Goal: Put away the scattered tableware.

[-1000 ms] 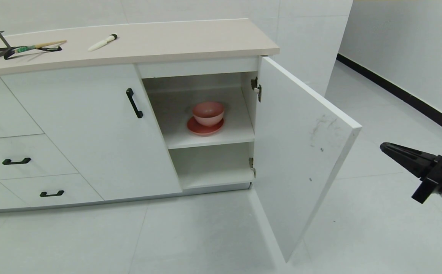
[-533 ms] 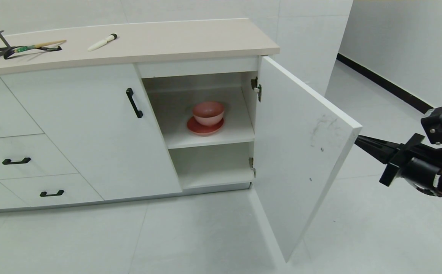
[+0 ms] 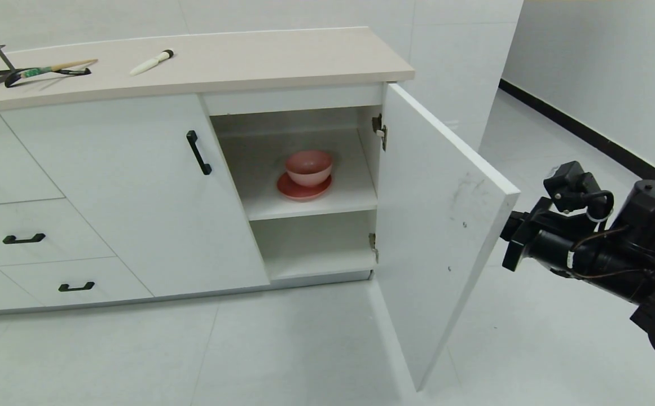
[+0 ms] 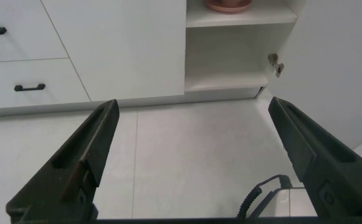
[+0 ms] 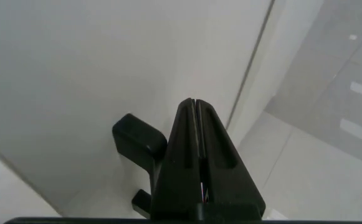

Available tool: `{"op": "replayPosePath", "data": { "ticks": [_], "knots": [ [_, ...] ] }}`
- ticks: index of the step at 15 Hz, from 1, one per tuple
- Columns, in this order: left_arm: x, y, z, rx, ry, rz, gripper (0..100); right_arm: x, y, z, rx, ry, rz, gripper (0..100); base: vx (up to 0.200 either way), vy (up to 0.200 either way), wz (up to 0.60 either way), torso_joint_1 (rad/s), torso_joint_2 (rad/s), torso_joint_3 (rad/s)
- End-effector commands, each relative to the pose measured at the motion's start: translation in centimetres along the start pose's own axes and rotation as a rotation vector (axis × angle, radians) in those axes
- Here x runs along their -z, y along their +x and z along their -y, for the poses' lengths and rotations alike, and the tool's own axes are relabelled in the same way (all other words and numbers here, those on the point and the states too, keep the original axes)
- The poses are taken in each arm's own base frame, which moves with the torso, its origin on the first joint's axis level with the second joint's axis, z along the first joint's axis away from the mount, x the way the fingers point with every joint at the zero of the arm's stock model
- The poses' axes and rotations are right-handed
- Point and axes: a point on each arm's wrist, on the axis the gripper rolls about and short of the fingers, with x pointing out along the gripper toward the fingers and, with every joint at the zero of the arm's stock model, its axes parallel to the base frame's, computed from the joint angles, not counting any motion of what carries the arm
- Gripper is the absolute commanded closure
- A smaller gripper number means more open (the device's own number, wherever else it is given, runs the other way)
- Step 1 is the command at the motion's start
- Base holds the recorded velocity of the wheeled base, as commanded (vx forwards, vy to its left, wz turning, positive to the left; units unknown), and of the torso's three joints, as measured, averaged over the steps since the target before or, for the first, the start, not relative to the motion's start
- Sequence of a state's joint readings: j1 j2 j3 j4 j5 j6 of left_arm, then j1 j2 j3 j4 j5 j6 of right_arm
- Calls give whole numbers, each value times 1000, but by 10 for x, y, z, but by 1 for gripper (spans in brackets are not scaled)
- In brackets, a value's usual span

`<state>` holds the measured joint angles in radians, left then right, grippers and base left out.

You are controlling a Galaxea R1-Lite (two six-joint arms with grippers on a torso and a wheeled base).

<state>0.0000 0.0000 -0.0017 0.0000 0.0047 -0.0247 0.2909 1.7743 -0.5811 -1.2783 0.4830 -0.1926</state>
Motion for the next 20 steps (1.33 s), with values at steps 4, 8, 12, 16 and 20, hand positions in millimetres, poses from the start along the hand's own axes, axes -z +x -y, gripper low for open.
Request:
{"op": "replayPosePath", "data": {
  "ticks": [4, 8, 12, 16, 20],
  "knots": [
    [0, 0, 0, -1, 0, 0, 0, 4, 24, -27, -113, 22, 8, 100, 0, 0, 0, 0, 0, 0],
    [0, 0, 0, 0, 0, 0, 0, 5, 52, -48, -195, 40, 42, 100, 0, 0, 0, 0, 0, 0],
    [0, 0, 0, 0, -1, 1, 0, 9, 71, -64, -248, 45, 59, 100, 0, 0, 0, 0, 0, 0],
    [0, 0, 0, -1, -1, 1, 0, 8, 85, -77, -290, 44, 84, 100, 0, 0, 0, 0, 0, 0],
    [0, 0, 0, 0, -1, 1, 0, 13, 115, -94, -332, 60, 136, 100, 0, 0, 0, 0, 0, 0]
  ]
}}
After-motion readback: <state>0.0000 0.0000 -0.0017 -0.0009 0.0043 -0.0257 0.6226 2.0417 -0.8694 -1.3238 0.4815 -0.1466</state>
